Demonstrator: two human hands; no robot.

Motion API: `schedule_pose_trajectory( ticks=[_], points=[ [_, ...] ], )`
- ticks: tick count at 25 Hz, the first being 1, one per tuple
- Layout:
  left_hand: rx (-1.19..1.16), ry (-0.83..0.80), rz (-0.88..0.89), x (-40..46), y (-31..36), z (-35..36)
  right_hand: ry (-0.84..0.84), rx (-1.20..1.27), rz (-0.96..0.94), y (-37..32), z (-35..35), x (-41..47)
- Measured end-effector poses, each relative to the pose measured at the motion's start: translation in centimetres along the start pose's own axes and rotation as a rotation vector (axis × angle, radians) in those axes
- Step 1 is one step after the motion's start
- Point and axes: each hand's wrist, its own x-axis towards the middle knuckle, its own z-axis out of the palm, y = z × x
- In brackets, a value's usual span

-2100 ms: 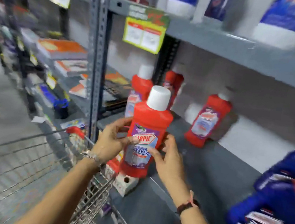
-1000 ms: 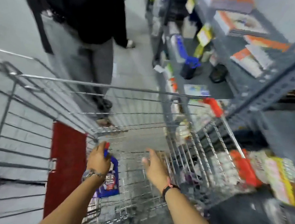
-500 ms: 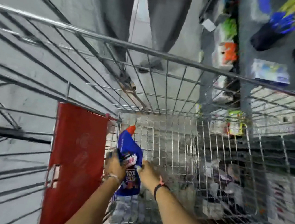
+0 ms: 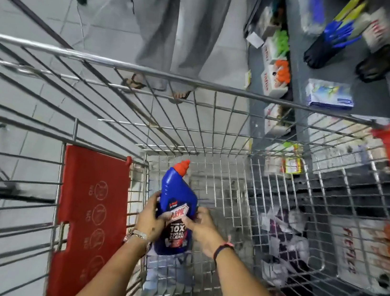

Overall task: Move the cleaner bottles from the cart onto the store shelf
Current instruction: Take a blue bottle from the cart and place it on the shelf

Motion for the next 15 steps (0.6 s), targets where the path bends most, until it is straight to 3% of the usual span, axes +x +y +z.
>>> schedule_pose_trajectory(
  ticks=[7, 10, 15],
  points=[
    [-0.089, -0.171, 0.373, -8.2, 9.4, 2.6, 0.163, 0.07, -0.396, -4.7, -6.7, -11.0],
    [-0.057, -0.267, 0.558, -14.1, 13.1, 4.9, 0.324, 0.099, -0.607, -4.7, -9.6, -18.4],
    [-0.084, -0.578, 0.807, -27.7, 16.1, 11.4, 0.725, 0.123, -0.818, 0.9, -15.0, -34.1]
  ],
)
